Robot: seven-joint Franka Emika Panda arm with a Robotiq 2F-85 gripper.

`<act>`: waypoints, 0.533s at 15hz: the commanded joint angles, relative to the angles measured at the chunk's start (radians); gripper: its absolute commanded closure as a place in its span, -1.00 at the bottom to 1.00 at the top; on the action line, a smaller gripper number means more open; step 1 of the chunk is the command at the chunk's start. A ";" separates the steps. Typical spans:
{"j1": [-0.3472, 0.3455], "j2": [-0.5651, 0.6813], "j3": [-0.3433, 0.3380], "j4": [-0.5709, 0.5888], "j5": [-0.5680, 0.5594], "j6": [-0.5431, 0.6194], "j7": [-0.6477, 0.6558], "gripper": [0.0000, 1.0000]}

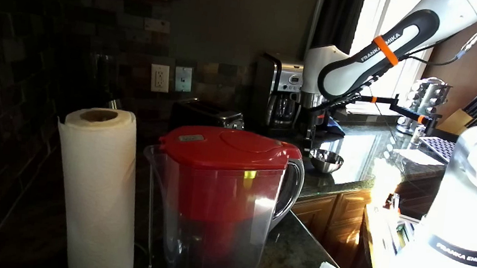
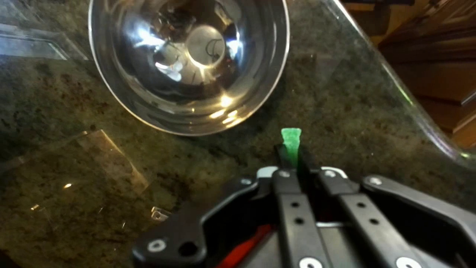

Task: Put some gummy bears into the plastic

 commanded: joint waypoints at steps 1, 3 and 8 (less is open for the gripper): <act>-0.013 -0.075 -0.032 -0.053 -0.033 -0.031 -0.082 0.95; -0.016 -0.101 -0.039 -0.062 -0.039 -0.025 -0.100 0.95; -0.046 -0.127 -0.025 -0.068 -0.161 -0.039 -0.094 0.95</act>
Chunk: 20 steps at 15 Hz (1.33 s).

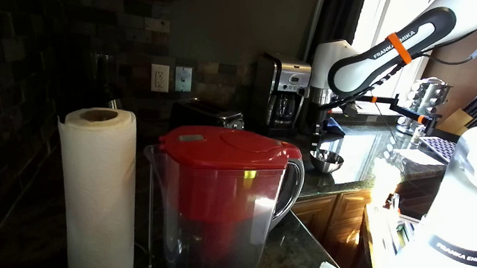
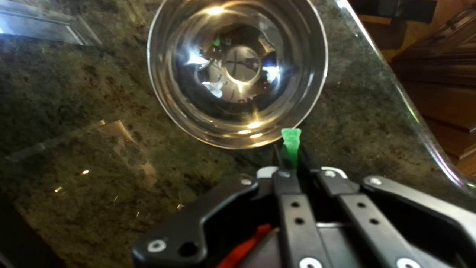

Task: Put some gummy bears into the plastic

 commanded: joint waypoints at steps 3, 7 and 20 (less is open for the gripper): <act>-0.035 -0.031 0.007 -0.044 -0.192 -0.041 0.016 0.88; -0.035 -0.031 0.001 -0.072 -0.251 -0.047 0.012 0.21; -0.043 -0.061 -0.031 -0.117 -0.247 -0.025 -0.020 -1.00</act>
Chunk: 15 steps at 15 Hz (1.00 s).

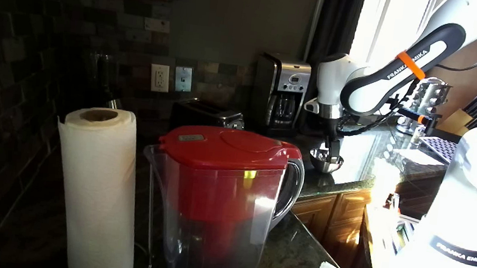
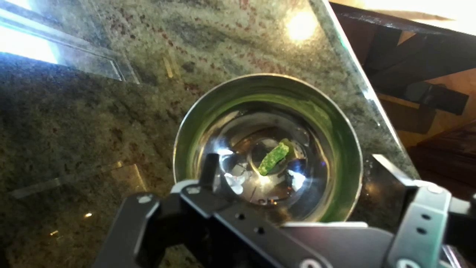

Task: Put some gummy bears into the plastic

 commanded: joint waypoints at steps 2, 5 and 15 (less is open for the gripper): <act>0.008 -0.078 -0.039 -0.027 0.051 0.008 -0.046 -1.00; 0.025 -0.127 -0.049 -0.023 0.151 0.002 -0.049 -1.00; 0.058 -0.084 -0.023 0.008 0.458 0.263 0.175 -1.00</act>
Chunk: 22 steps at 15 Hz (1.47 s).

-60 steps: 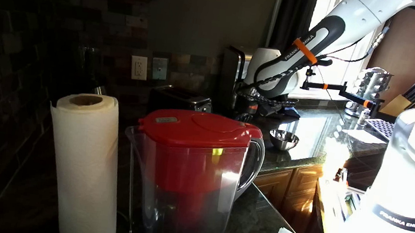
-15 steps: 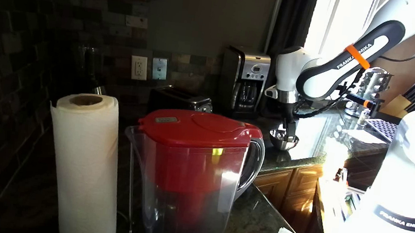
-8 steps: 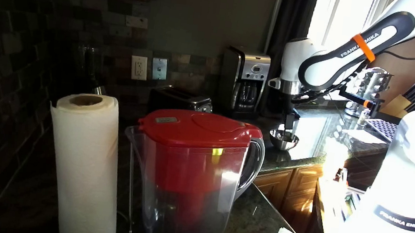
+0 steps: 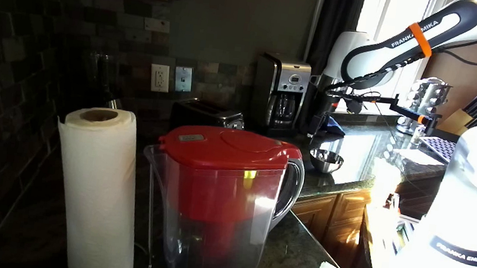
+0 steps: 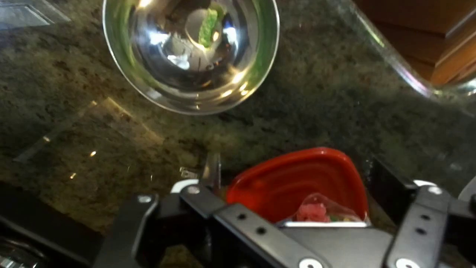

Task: Put some gummy bears into the plastic

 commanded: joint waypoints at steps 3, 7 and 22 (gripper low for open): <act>0.015 0.107 0.015 0.008 0.074 0.213 0.158 -0.99; 0.027 0.191 0.029 0.021 0.096 0.311 0.209 -0.21; 0.119 0.460 0.075 0.188 0.315 0.355 0.194 -0.03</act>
